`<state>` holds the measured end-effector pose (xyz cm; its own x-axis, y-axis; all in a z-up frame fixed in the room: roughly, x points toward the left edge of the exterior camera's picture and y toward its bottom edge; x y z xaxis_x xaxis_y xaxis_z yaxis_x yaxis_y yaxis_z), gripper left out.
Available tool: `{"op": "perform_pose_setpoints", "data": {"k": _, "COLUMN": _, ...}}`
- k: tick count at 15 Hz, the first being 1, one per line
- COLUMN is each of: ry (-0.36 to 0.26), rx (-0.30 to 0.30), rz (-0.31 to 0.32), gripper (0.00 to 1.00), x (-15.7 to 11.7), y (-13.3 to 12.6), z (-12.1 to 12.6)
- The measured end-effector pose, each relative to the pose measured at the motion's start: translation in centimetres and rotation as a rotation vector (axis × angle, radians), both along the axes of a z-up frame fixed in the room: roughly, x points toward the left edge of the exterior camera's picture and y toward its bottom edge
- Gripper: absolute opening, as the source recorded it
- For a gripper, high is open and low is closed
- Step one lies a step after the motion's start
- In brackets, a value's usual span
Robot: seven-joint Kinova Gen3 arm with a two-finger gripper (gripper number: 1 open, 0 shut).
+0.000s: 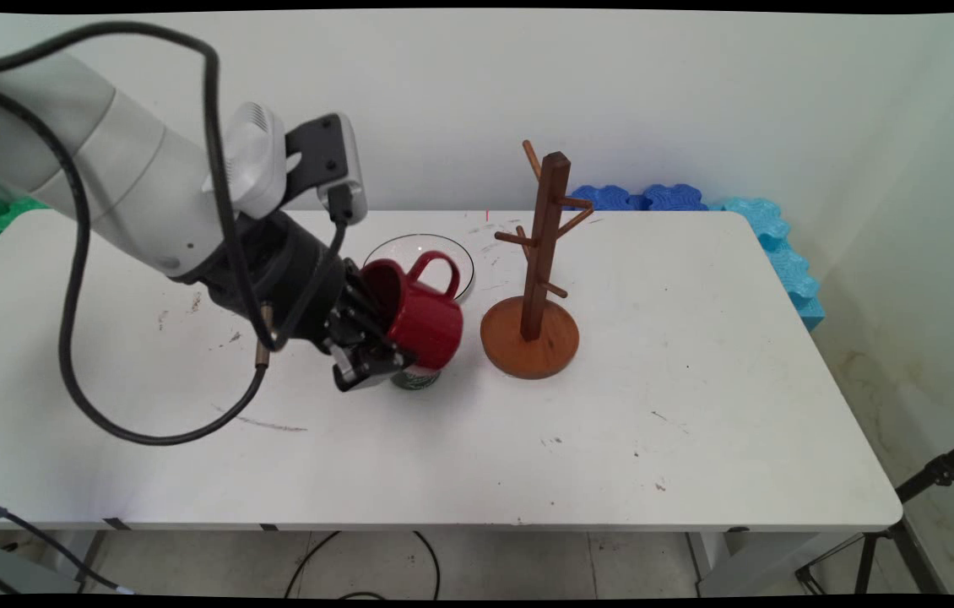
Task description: Place the picked object on the table
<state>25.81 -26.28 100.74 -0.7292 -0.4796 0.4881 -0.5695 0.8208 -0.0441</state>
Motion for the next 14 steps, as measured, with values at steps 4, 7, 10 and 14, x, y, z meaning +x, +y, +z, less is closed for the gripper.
{"op": "perform_pose_setpoints", "data": {"k": 4, "ry": -0.094, "rx": 0.054, "rz": -0.008, "gripper": 0.00, "x": -0.6, "y": 0.1, "z": -0.9}}
{"op": "perform_pose_setpoints", "data": {"k": 7, "ry": -0.144, "rx": 0.087, "rz": -0.008, "gripper": 0.00, "x": -1.4, "y": -0.4, "z": -2.1}}
{"op": "perform_pose_setpoints", "data": {"k": 10, "ry": -0.171, "rx": 0.111, "rz": -0.008, "gripper": 0.00, "x": -2.4, "y": -1.5, "z": -3.7}}
{"op": "perform_pose_setpoints", "data": {"k": 14, "ry": -0.197, "rx": 0.150, "rz": -0.001, "gripper": 0.00, "x": -3.7, "y": -2.8, "z": -6.0}}
